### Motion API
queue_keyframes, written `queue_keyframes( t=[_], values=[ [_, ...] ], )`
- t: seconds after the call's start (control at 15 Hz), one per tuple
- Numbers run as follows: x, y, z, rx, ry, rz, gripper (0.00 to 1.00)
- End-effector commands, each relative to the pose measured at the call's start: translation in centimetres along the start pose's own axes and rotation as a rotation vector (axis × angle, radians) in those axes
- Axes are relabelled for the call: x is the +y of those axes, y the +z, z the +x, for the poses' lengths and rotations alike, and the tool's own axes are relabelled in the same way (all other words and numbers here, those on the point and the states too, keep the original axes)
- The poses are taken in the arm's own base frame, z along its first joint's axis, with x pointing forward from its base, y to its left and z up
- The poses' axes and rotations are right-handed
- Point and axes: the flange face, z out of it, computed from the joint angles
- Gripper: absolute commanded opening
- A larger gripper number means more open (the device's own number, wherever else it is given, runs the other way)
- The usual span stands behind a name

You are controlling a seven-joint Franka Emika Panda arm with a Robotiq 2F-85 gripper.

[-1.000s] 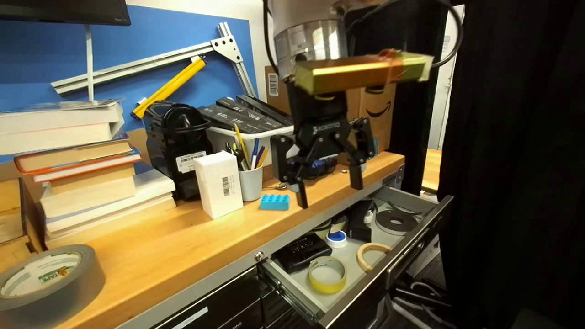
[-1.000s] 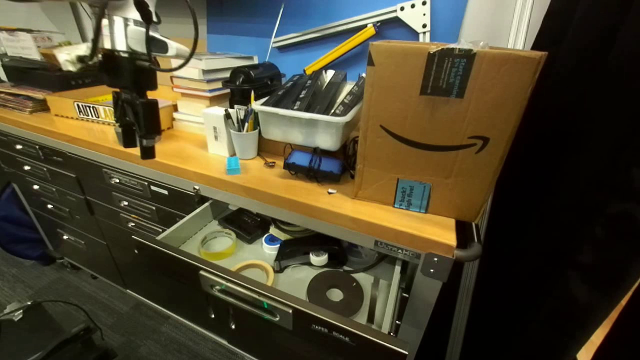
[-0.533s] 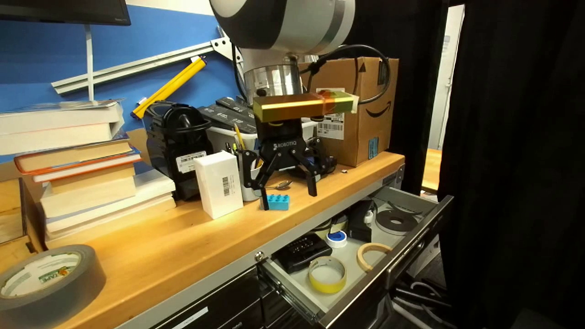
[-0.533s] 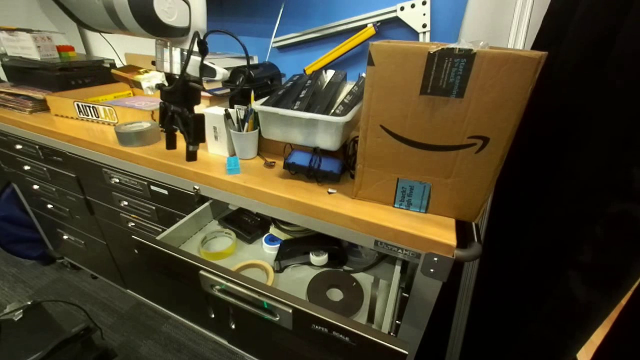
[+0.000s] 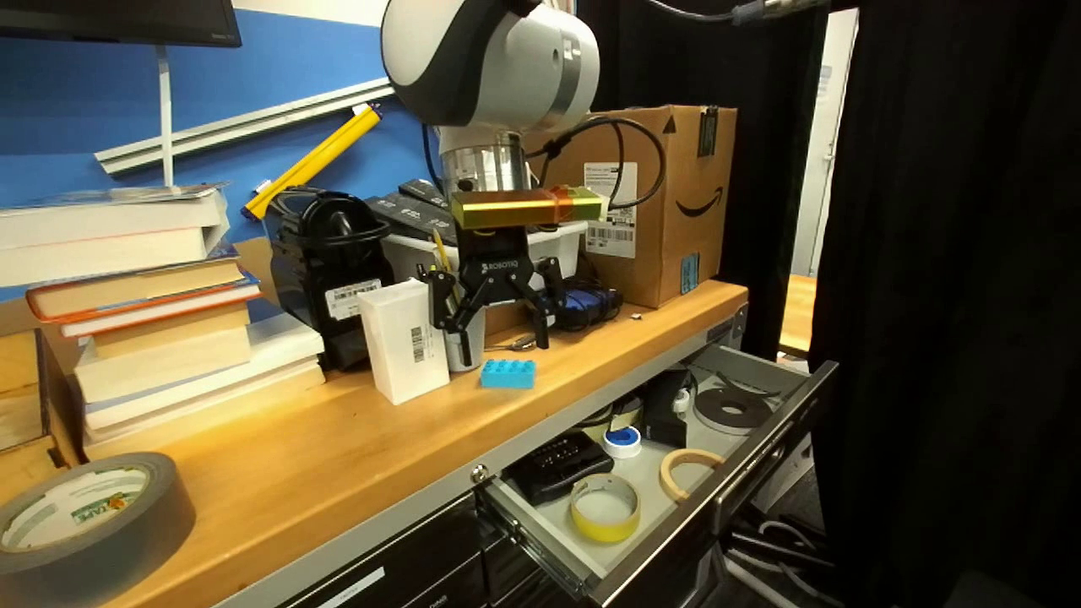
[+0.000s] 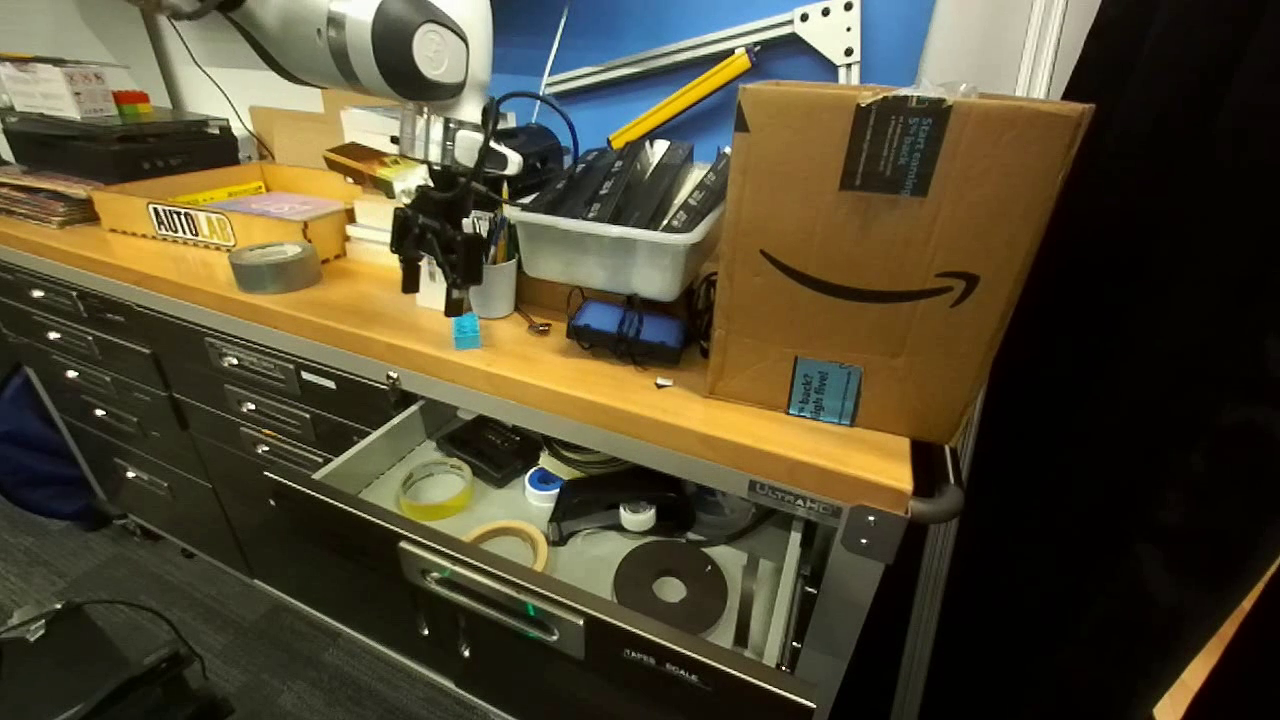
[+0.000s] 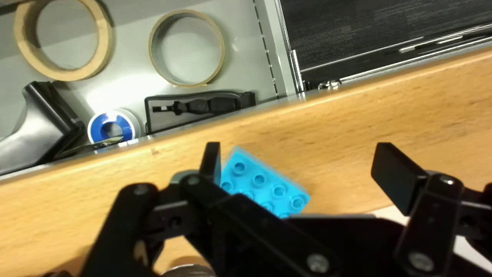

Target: Pick up the blue object from the counter and put it in the open drawer and close it

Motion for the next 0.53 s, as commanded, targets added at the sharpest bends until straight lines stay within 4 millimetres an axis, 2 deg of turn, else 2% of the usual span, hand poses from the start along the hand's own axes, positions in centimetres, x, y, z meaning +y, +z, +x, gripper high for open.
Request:
queue_keyframes(
  t=[0.0, 0.47],
  values=[
    [0.2, -0.7, 2.8, -0.015, -0.022, -0.012, 1.0],
    [1.6, 1.4, 5.8, -0.073, -0.014, -0.002, 1.0]
  ],
)
